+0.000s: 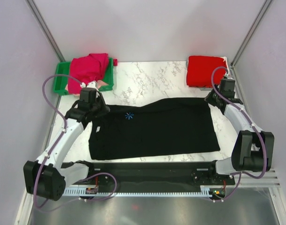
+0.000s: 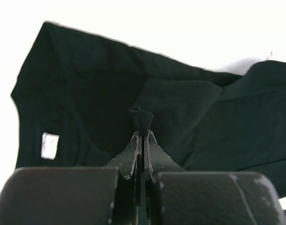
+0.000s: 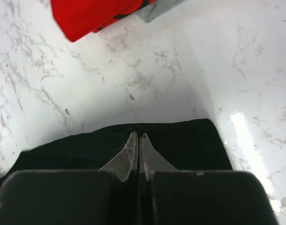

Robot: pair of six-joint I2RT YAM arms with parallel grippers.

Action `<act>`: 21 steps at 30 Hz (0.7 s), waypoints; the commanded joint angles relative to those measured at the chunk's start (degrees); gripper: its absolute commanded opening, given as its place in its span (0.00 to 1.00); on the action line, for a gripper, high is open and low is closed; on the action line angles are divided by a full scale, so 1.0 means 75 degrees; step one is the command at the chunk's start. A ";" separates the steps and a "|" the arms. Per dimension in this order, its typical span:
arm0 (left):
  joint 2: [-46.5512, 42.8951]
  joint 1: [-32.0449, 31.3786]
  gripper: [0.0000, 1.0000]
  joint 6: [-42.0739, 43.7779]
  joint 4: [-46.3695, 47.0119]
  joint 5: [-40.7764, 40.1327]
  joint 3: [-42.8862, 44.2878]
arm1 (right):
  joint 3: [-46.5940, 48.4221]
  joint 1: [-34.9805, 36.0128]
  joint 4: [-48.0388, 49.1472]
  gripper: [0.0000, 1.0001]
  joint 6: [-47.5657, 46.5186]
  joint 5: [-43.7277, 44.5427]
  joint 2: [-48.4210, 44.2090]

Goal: Fold and stack the t-shirts

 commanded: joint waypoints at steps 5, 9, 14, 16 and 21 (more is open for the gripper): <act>-0.1255 -0.0031 0.02 -0.0297 0.0119 -0.0427 -0.1030 | -0.0343 -0.0573 0.0320 0.00 0.0288 0.0263 -0.0149; -0.1478 -0.0031 0.02 -0.0390 0.0084 -0.0275 -0.1452 | -0.0379 -0.0632 0.0379 0.00 0.0358 0.0052 0.0015; -0.1970 -0.0031 0.02 -0.0950 0.0014 -0.0332 -0.1967 | -0.0589 -0.0713 0.0344 0.00 0.0533 -0.0088 0.0109; -0.2345 -0.0031 0.03 -0.1315 -0.0244 -0.0532 -0.2224 | -0.0718 -0.0853 0.0041 0.00 0.0929 0.0167 0.0109; -0.3668 -0.0031 0.51 -0.2265 -0.0397 -0.0720 -0.3091 | -0.1562 -0.1568 0.0260 0.62 0.1519 -0.0239 0.0027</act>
